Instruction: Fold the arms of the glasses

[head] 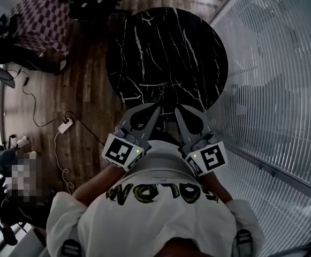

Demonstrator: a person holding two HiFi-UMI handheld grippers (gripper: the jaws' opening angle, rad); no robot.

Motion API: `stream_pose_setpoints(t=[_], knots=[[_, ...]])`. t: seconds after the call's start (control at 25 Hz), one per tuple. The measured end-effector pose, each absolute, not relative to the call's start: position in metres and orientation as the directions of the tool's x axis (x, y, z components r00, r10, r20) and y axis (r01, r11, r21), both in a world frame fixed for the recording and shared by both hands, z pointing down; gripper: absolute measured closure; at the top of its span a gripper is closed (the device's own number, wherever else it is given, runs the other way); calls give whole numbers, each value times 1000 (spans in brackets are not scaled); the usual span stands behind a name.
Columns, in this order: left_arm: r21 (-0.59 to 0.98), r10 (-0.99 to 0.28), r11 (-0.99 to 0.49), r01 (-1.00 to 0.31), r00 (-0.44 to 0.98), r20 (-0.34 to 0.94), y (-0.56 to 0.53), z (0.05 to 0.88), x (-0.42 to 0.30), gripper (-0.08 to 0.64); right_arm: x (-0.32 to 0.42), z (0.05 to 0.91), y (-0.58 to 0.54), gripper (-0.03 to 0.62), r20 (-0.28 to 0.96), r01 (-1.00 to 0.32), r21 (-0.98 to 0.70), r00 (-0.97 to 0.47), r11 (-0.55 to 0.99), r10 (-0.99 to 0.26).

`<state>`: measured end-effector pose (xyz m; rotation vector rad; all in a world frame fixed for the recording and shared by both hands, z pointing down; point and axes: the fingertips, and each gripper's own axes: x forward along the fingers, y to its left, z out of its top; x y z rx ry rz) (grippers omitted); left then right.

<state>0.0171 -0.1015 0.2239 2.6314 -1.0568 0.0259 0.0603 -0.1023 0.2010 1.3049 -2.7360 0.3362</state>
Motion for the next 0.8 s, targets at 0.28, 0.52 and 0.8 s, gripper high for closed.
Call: stream_pose_setpoints(t=[0.28, 0.52, 0.8], knots=[[268, -686, -673, -689, 717, 119, -104, 224, 16, 558, 63, 203, -101, 591, 178, -783, -157, -622, 602, -762], [270, -702, -658, -703, 702, 120, -102, 225, 13, 558, 64, 205, -99, 591, 180, -783, -150, -622, 603, -762], [258, -710, -649, -715, 692, 131, -105, 230, 12, 558, 67, 211, -103, 591, 183, -790, -161, -614, 592, -768]])
